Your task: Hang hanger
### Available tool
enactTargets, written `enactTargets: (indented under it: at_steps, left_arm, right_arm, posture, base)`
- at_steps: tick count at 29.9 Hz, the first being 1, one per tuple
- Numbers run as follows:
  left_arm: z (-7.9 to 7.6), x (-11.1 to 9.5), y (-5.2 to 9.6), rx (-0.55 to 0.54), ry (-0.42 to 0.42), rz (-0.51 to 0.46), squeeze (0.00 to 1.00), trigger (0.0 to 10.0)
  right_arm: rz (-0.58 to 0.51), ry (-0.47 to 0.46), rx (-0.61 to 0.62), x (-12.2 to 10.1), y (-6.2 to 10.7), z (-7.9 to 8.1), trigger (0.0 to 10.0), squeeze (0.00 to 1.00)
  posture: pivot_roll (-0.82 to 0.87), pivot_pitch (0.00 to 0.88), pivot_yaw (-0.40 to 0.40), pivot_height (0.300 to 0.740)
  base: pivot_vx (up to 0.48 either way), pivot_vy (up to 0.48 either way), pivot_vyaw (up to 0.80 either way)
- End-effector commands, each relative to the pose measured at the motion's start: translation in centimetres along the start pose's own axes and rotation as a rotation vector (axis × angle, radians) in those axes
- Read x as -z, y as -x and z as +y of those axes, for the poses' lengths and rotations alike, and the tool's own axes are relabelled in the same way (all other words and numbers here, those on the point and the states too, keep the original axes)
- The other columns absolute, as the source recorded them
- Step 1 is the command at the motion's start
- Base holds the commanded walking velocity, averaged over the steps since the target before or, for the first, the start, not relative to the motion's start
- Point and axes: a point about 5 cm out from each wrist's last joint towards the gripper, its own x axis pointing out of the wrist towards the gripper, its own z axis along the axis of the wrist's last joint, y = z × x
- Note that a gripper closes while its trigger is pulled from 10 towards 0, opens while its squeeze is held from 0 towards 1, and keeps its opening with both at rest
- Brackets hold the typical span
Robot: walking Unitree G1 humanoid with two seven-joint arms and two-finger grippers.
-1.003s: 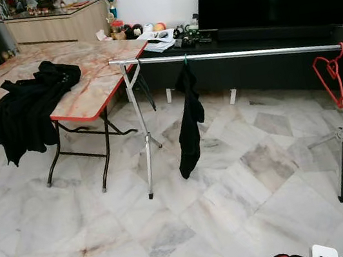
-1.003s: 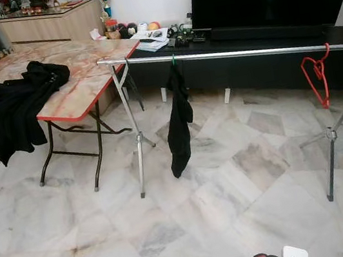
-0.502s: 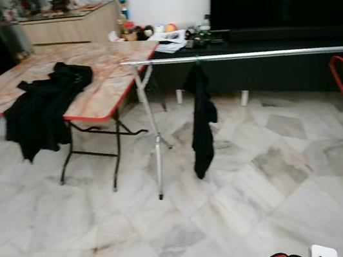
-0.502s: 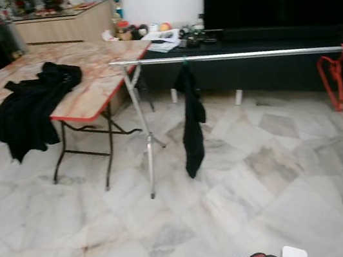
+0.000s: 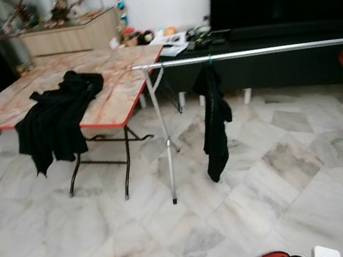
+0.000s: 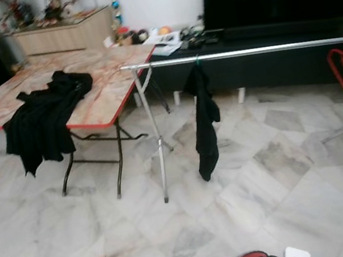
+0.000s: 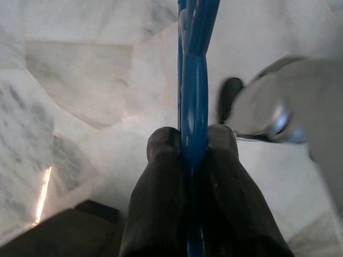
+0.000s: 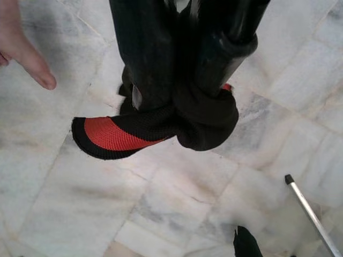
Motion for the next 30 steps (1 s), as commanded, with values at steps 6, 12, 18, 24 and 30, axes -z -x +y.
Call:
enactTargets:
  at_steps: [6,12,18,24,30]
  left_arm:
    - [0.7,1.0,0.2,-0.024,-0.005,0.034,0.00,10.0]
    - [0.8,1.4,0.3,-0.026,0.008,0.039,0.00,10.0]
    - [0.7,1.5,0.3,-0.023,0.009,0.043,0.00,10.0]
    - [0.8,1.4,0.2,-0.022,0.012,0.041,0.00,10.0]
    - [0.8,1.2,0.2,-0.020,0.015,0.036,0.00,10.0]
  right_arm:
    - [-0.021,-0.026,-0.032,-0.6,-0.2,1.5,10.0,0.00]
    - [-0.029,-0.033,-0.029,-0.9,-0.3,1.5,10.0,0.00]
    - [-0.032,-0.038,-0.032,-1.1,-0.4,1.7,10.0,0.00]
    - [-0.034,-0.039,-0.034,-1.1,-0.4,1.8,10.0,0.00]
    - [-0.042,-0.040,-0.037,-1.4,-0.4,1.9,10.0,0.00]
  posture:
    - [0.13,0.000,0.024,0.740]
    - [0.13,0.000,0.020,0.740]
    - [0.14,0.000,0.019,0.740]
    - [0.14,0.000,0.017,0.740]
    - [0.14,0.000,0.014,0.740]
  base:
    - [0.000,0.480,0.00]
    - [0.000,0.480,0.00]
    - [0.000,0.480,0.00]
    - [0.000,0.480,0.00]
    - [0.000,0.480,0.00]
